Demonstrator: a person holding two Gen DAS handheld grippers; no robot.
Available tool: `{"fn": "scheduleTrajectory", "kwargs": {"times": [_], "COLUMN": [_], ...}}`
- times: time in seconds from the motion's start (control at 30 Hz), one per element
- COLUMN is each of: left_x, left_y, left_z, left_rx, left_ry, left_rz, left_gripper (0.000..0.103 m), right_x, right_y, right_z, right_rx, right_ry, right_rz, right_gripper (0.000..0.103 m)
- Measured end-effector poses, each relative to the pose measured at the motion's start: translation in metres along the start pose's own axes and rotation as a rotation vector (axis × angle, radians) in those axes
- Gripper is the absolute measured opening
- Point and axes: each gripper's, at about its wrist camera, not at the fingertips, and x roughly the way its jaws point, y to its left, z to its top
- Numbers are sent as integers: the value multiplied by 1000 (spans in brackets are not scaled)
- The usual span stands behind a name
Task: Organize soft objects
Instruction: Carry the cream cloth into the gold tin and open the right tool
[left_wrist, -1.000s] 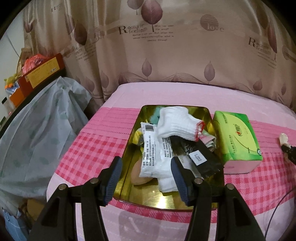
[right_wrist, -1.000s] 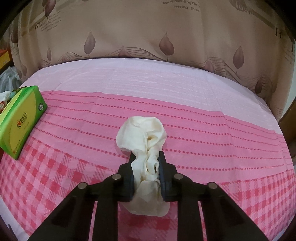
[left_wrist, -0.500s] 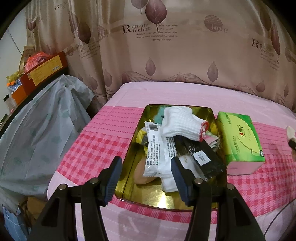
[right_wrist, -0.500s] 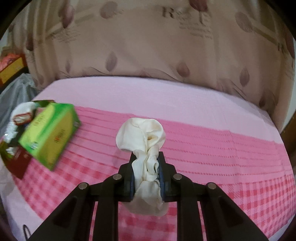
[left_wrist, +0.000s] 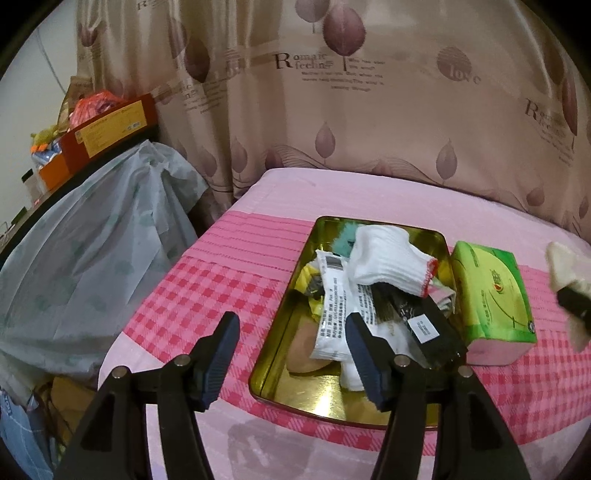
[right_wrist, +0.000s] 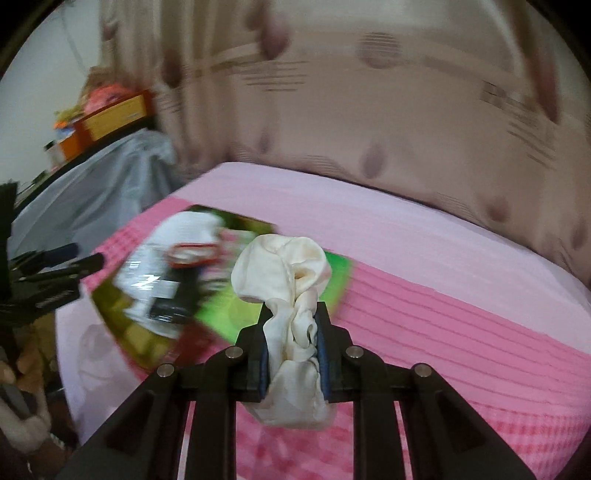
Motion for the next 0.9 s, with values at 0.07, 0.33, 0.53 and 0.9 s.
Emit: {"fn": "scheduleTrajectory", "kwargs": {"times": [0.07,0.33,0.53,0.9], "left_x": [0,5,8,10], "left_y": [4,16,21,24], "left_z": [0,1,2,2], "left_rx": [-13,-64,-86,-99], "left_ry": [3,17,26,29], "left_rz": [1,19,25,27], "left_gripper": [61,61,61,61], "right_x": [6,41,69,108], "right_y": [22,89,109,115], "right_z": [4,12,17,31], "right_rx": [-26,-106,-118,-120], "right_ry": [8,51,87,102], "right_rz": [41,152,195,151], "right_gripper": [18,18,18,18]}}
